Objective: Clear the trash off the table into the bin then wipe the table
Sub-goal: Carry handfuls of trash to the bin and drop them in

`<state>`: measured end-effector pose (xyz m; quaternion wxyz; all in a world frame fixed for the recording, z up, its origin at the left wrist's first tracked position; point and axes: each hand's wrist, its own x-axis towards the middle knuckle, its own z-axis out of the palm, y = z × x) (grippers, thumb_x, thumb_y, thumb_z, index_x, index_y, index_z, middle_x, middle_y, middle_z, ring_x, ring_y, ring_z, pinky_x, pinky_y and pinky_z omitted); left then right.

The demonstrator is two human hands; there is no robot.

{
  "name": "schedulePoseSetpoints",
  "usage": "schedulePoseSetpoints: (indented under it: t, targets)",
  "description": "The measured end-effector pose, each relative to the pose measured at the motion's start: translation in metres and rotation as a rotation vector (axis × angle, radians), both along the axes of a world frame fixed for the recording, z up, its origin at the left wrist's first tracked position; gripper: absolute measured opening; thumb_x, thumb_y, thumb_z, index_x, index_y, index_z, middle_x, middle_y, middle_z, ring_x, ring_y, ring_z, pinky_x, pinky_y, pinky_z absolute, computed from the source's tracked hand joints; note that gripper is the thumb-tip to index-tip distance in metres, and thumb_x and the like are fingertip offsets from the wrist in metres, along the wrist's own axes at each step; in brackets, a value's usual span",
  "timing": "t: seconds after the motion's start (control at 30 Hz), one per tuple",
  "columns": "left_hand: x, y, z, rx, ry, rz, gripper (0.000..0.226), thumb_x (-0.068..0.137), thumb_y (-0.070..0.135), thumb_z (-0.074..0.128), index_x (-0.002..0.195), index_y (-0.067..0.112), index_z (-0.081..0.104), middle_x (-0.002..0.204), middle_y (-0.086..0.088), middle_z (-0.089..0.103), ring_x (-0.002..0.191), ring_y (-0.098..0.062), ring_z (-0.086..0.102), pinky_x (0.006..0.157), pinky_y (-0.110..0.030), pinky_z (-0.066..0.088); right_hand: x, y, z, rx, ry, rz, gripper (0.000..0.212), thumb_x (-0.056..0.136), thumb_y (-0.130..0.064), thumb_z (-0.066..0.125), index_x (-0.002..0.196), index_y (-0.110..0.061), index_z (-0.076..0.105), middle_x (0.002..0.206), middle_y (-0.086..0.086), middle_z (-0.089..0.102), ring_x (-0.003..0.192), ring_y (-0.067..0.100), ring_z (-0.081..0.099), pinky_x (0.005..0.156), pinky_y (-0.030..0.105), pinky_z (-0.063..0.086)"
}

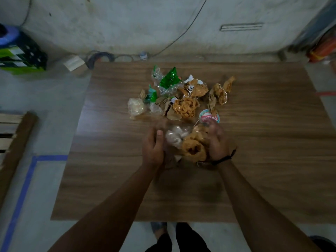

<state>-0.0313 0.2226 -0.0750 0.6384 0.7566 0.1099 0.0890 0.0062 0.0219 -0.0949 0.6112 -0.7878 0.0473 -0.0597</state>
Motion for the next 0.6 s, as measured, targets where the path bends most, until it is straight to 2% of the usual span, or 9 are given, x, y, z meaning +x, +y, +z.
schedulePoseSetpoints:
  t: [0.1, 0.17, 0.23, 0.27, 0.33, 0.4, 0.47, 0.53, 0.6]
  targets:
    - [0.001, 0.013, -0.004, 0.059, -0.039, 0.027, 0.031, 0.095, 0.054, 0.037, 0.125, 0.053, 0.047, 0.114, 0.024, 0.058, 0.108, -0.006, 0.058, 0.088, -0.035, 0.052, 0.000, -0.028, 0.004, 0.045, 0.031, 0.001, 0.069, 0.084, -0.079, 0.033, 0.121, -0.027, 0.057, 0.122, 0.000, 0.062, 0.117, 0.015, 0.057, 0.101, 0.043, 0.046]
    - [0.000, 0.006, -0.005, 0.027, -0.020, -0.050, 0.027, 0.094, 0.050, 0.039, 0.119, 0.054, 0.049, 0.108, 0.026, 0.061, 0.102, -0.003, 0.060, 0.083, -0.033, 0.053, -0.001, -0.029, 0.002, 0.013, 0.030, 0.034, 0.070, 0.085, -0.078, 0.034, 0.120, -0.023, 0.058, 0.120, -0.003, 0.062, 0.114, 0.010, 0.058, 0.100, 0.040, 0.046]
    - [-0.004, -0.013, -0.007, 0.002, -0.033, -0.135, 0.028, 0.094, 0.053, 0.041, 0.119, 0.050, 0.053, 0.105, 0.014, 0.065, 0.099, -0.013, 0.063, 0.082, -0.044, 0.054, -0.004, -0.019, -0.005, -0.127, -0.003, 0.052, 0.072, 0.090, -0.071, 0.035, 0.121, -0.013, 0.061, 0.122, 0.003, 0.063, 0.115, 0.016, 0.058, 0.101, 0.045, 0.045]
    - [-0.006, -0.024, -0.011, 0.005, -0.050, -0.152, 0.033, 0.094, 0.056, 0.041, 0.123, 0.046, 0.053, 0.108, 0.007, 0.065, 0.102, -0.019, 0.062, 0.086, -0.050, 0.052, -0.007, -0.011, -0.011, -0.215, -0.013, 0.057, 0.069, 0.092, -0.067, 0.035, 0.122, -0.011, 0.062, 0.124, 0.006, 0.063, 0.116, 0.021, 0.057, 0.100, 0.049, 0.045]
    - [-0.011, -0.044, -0.015, 0.003, -0.052, -0.133, 0.049, 0.094, 0.060, 0.040, 0.131, 0.032, 0.054, 0.109, -0.001, 0.065, 0.105, -0.021, 0.061, 0.092, -0.053, 0.048, -0.017, 0.007, -0.018, -0.303, -0.024, 0.032, 0.060, 0.094, -0.057, 0.039, 0.123, -0.011, 0.062, 0.125, 0.009, 0.064, 0.117, 0.025, 0.057, 0.099, 0.051, 0.044]
    - [-0.014, -0.056, -0.018, -0.012, -0.029, -0.067, 0.057, 0.094, 0.062, 0.038, 0.129, 0.021, 0.057, 0.105, -0.004, 0.066, 0.102, -0.022, 0.062, 0.090, -0.052, 0.049, -0.030, 0.024, -0.015, -0.242, 0.000, -0.019, 0.055, 0.093, -0.052, 0.041, 0.123, -0.011, 0.062, 0.123, 0.008, 0.065, 0.115, 0.024, 0.058, 0.098, 0.050, 0.045]
    - [-0.016, -0.062, -0.019, -0.015, -0.041, -0.007, 0.063, 0.093, 0.063, 0.037, 0.124, 0.014, 0.061, 0.111, -0.008, 0.066, 0.106, -0.022, 0.061, 0.091, -0.047, 0.049, -0.040, 0.037, -0.009, -0.142, 0.022, -0.060, 0.056, 0.092, -0.051, 0.042, 0.125, -0.010, 0.061, 0.123, 0.007, 0.064, 0.115, 0.021, 0.058, 0.100, 0.045, 0.045]
    - [-0.017, -0.064, -0.017, -0.052, -0.056, 0.033, 0.057, 0.092, 0.058, 0.042, 0.120, 0.013, 0.063, 0.114, -0.003, 0.067, 0.109, -0.014, 0.061, 0.093, -0.040, 0.050, -0.050, 0.045, -0.006, -0.053, 0.012, -0.088, 0.057, 0.089, -0.049, 0.044, 0.126, -0.007, 0.059, 0.126, 0.010, 0.063, 0.116, 0.018, 0.057, 0.102, 0.033, 0.044]
    - [-0.017, -0.066, -0.014, -0.111, -0.060, 0.041, 0.047, 0.090, 0.047, 0.045, 0.117, 0.013, 0.063, 0.104, 0.009, 0.067, 0.102, 0.001, 0.061, 0.087, -0.024, 0.049, -0.057, 0.052, -0.004, 0.028, -0.015, -0.110, 0.057, 0.087, -0.046, 0.048, 0.125, -0.005, 0.059, 0.126, 0.013, 0.062, 0.116, 0.020, 0.057, 0.100, 0.027, 0.043]
